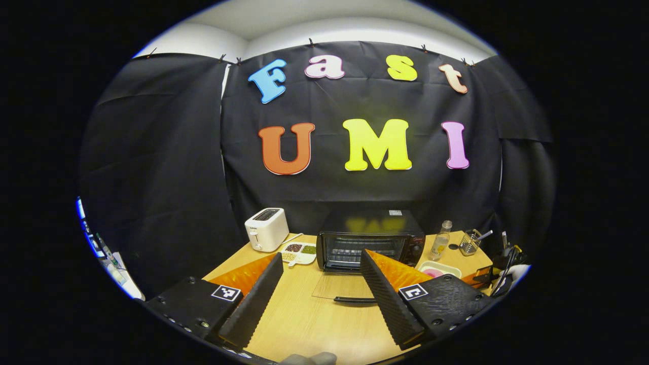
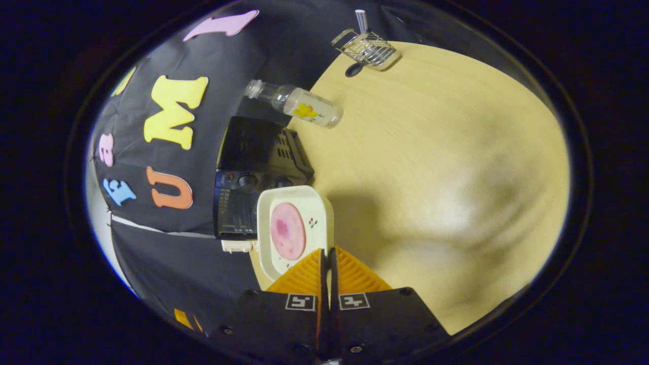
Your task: Open the electric oven with the left hand, put the food in, and close the electric oven.
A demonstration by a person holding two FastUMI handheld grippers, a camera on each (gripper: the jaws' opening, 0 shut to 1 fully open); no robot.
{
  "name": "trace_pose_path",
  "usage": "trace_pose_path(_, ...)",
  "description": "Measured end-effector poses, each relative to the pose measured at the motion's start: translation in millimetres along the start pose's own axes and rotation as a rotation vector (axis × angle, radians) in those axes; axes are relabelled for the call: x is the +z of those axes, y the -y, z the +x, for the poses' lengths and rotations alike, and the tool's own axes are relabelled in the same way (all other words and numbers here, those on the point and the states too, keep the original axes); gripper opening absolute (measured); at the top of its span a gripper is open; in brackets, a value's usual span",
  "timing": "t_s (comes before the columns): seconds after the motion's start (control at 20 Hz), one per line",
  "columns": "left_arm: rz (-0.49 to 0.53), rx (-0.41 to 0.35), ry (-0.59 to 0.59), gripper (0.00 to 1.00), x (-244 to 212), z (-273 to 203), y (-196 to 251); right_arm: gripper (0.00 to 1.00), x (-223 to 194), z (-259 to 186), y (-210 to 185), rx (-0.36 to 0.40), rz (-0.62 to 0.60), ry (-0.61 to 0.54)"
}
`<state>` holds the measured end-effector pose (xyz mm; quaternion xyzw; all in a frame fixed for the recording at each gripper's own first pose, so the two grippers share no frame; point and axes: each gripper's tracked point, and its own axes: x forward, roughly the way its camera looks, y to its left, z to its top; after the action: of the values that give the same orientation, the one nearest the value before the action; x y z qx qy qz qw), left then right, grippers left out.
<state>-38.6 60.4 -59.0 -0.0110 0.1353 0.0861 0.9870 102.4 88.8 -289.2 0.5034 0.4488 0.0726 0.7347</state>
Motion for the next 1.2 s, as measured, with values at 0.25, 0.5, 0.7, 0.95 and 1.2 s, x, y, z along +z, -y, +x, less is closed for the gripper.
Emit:
trace_pose_path(0.25,0.023,-0.086,-0.024,0.98,-13,19,-24,0.00,-45,48,-50,0.018,0.044,0.087)
trace_pose_path(0.5,0.043,-0.128,-0.044,0.97,-22,32,-51,0.04,-94,108,-95,0.070,0.098,0.097)
trace_pose_path(0.7,0.029,-0.124,-0.055,0.98,-27,35,-65,0.00,-113,143,-113,0.084,0.131,0.087)
trace_pose_path(0.95,0.016,-0.090,-0.061,0.98,-30,38,-83,0.00,-90,171,-122,0.073,0.126,0.132)
trace_pose_path(1.2,0.015,-0.041,-0.078,0.98,-39,38,-99,0.00,-36,187,-130,0.086,0.096,0.237)
